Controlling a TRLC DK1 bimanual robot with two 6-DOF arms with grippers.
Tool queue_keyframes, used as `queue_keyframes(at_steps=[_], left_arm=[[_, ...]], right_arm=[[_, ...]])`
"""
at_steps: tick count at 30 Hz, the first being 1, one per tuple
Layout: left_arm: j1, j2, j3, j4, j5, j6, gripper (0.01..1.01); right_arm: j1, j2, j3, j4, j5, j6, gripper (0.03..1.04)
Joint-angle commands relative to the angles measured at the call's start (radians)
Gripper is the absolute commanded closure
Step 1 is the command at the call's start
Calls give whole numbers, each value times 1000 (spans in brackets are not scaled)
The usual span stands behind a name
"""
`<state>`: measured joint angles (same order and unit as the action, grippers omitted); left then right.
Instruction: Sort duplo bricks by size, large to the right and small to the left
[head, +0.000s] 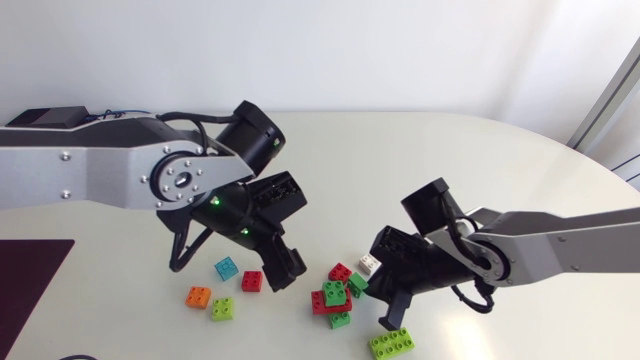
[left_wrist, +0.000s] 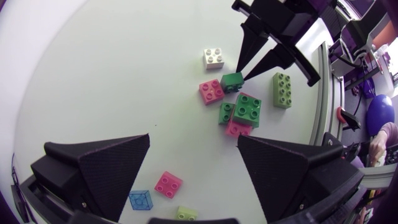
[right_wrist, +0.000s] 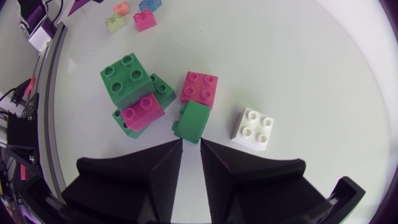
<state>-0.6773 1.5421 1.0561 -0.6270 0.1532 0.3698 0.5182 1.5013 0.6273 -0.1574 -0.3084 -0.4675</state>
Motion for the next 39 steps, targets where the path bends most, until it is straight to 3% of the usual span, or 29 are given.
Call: queue_keyframes(at_steps=[1, 10, 11, 16, 17, 27, 39], left_arm=[[22, -25, -33, 4, -1, 18, 44], [15, -31, -48, 43, -1, 17, 43], [2, -19, -44, 59, -1, 12, 44], [-64, 38, 18, 62, 5, 1, 43], [-77, 39, 25, 62, 11, -2, 44], [-117, 73, 13, 62, 106, 70, 44], [-168, 200, 76, 62, 106, 93, 44]], right_arm=[[8, -46, 22, -21, 8, 17, 838], [28, -44, 57, -41, 32, 44, 820], [19, -59, 54, -41, 34, 47, 769], [-53, -176, 18, -71, 35, 47, 249], [-66, -196, 6, -77, 35, 44, 197], [-185, -355, -98, -146, 5, -28, 180], [-256, -441, -147, -176, -61, -60, 180]])
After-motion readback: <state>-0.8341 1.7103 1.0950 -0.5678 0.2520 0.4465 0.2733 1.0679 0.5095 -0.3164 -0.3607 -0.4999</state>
